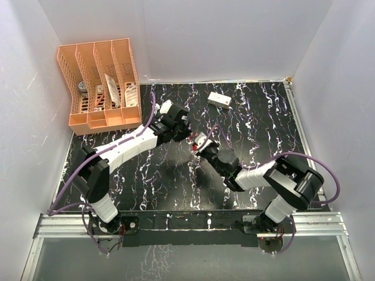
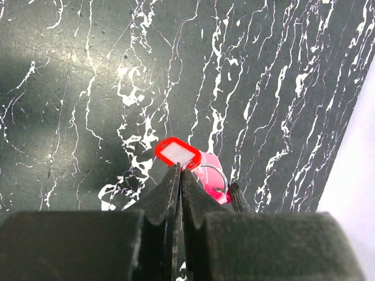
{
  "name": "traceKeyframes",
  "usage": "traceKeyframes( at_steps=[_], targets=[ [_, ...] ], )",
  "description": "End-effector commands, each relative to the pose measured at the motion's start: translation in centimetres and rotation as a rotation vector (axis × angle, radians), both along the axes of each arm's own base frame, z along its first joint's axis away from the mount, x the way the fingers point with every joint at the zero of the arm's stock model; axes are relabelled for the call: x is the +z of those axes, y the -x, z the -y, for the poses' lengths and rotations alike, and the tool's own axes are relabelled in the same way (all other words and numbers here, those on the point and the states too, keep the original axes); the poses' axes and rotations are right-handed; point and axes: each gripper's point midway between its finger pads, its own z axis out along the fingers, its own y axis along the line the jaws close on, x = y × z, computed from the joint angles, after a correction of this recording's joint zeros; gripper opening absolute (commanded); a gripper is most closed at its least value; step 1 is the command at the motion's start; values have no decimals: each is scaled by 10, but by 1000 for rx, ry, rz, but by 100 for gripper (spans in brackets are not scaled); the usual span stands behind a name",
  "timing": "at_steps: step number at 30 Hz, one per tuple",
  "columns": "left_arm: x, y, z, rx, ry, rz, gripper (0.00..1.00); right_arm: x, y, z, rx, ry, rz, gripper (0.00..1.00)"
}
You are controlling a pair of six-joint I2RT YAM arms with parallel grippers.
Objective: Put the keys on the keyring
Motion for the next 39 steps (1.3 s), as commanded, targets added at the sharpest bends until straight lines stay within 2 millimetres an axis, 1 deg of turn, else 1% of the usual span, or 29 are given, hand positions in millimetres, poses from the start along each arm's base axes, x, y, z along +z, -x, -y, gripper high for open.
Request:
traceKeyframes(
  at_steps=[1, 6, 14, 19, 22, 30, 34, 39],
  targets=[
    [21, 4, -4, 44, 63, 20, 0, 34, -5, 4, -54, -83, 120, 0],
    [29, 3, -8, 96, 108, 42, 0, 37, -6, 4, -84, -87, 159, 0],
    [48, -3, -15, 164, 166, 97, 0, 41, -8, 7, -130, -91, 205, 0],
    [49, -4, -15, 162, 169, 98, 0, 44, -6, 9, -133, -106, 213, 0],
    [47, -6, -17, 163, 161, 104, 0, 48, 3, 8, -92, -129, 212, 0],
    [41, -9, -18, 111, 108, 130, 0, 51, 32, -14, 126, -78, 96, 0],
    [36, -7, -13, 50, 86, 131, 0, 46, 44, -23, 228, -23, 42, 0],
    [38, -2, -5, -32, 91, 147, 0, 40, 53, -24, 275, 11, 32, 0]
  ],
)
